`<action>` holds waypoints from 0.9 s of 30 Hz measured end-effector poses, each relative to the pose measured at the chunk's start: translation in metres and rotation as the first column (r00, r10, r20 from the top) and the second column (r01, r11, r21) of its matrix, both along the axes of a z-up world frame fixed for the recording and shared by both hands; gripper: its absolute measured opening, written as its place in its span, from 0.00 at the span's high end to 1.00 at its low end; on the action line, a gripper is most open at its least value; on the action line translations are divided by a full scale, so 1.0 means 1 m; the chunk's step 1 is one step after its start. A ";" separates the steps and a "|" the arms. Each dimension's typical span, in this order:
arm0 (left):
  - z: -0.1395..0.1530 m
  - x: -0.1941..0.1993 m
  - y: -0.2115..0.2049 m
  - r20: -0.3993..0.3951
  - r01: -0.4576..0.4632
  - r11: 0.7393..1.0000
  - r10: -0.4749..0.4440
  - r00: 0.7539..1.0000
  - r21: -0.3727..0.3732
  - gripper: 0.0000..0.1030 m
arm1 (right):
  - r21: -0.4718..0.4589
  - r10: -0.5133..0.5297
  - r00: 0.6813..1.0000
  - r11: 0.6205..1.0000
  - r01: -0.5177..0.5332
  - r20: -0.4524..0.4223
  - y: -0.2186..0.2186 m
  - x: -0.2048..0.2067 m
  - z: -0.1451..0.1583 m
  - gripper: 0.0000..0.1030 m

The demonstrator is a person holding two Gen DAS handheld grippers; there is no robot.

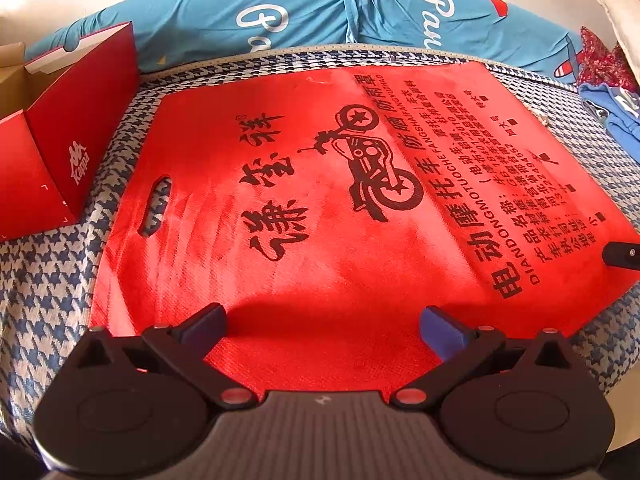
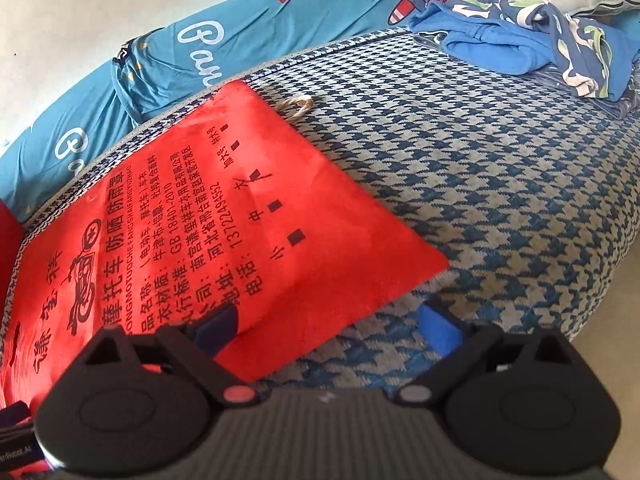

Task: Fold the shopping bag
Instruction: 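Close the right tool on the red bag's edge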

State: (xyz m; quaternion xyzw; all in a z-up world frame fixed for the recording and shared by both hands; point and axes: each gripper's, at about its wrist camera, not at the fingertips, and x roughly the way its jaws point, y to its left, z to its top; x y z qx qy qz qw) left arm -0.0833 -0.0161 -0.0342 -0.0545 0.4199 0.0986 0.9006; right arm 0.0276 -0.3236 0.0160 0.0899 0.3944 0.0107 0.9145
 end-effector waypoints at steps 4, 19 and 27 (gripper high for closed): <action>-0.001 -0.001 0.002 0.004 0.001 1.000 -0.001 1.000 0.000 0.00 | -0.003 -0.012 0.999 1.000 0.012 0.038 0.003 0.003 0.000 0.28; -0.001 -0.002 0.000 0.015 0.007 1.000 -0.007 1.000 0.008 0.00 | 0.023 0.007 0.995 1.000 -0.009 0.101 0.009 0.021 -0.005 0.71; 0.001 -0.005 0.004 -0.002 -0.017 1.000 0.017 1.000 0.011 0.00 | 0.012 0.111 0.974 0.993 -0.116 0.195 0.027 0.012 0.011 0.98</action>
